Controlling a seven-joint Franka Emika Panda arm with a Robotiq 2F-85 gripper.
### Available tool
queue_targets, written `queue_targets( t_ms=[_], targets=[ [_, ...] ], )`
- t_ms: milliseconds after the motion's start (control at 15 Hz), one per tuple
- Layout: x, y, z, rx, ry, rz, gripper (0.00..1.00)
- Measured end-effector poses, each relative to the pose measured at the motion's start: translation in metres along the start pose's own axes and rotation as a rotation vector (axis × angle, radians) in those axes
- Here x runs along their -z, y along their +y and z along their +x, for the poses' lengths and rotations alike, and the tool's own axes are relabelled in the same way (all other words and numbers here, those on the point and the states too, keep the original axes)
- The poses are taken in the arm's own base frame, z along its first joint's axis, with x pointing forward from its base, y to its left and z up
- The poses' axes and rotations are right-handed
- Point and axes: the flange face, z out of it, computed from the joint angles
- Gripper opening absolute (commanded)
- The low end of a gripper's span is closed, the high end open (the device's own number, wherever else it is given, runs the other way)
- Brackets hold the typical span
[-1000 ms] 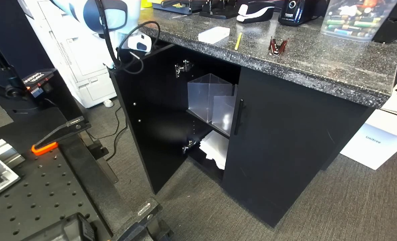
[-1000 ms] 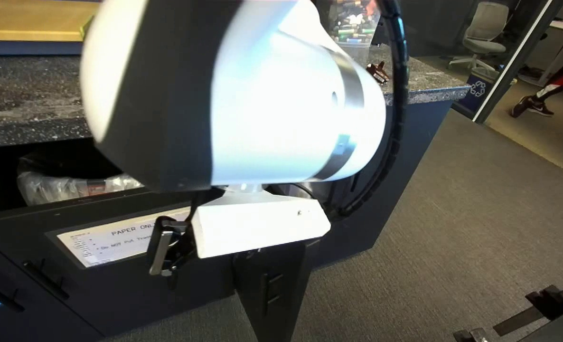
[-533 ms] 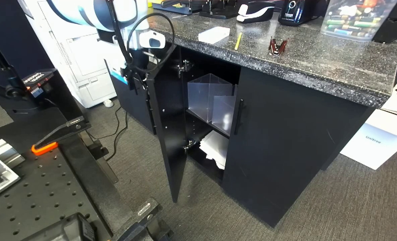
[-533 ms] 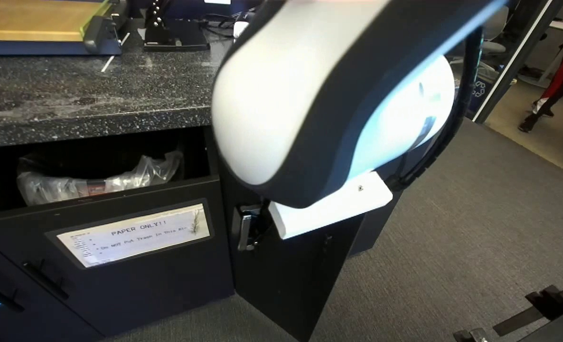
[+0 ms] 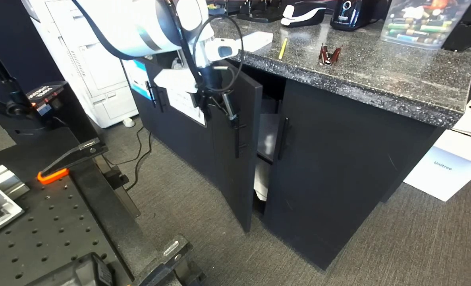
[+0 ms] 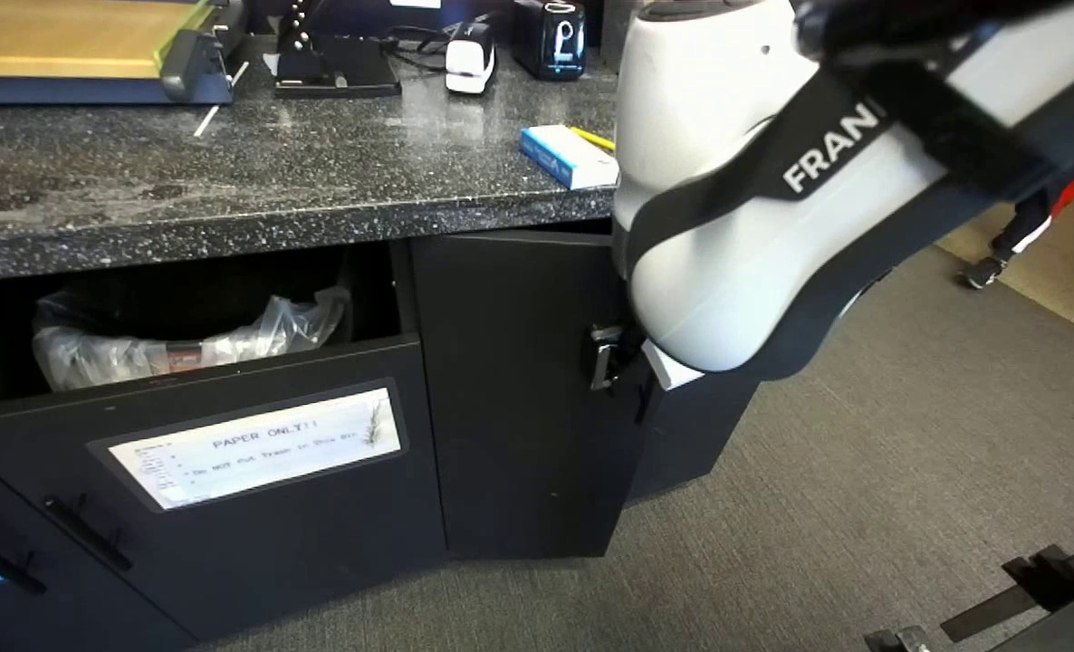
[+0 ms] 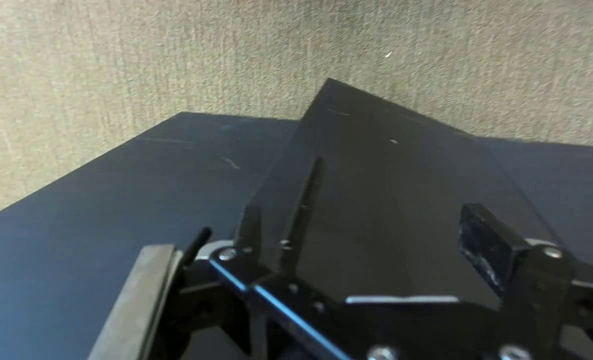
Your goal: Close the left cabinet door
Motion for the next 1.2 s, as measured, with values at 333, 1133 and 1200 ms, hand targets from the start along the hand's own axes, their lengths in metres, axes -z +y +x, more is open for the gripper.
queue_targets(
  t_ms=[333,1133,1200],
  targets=[
    [-0.026,0.077,0.039,-0.057,0.092,-0.107,1.0],
    [0.052,0.017,-0.004,0.005,-0.039,0.251,1.0],
    [0.056,0.019,-0.003,0.004,-0.034,0.249,1.0]
  ],
)
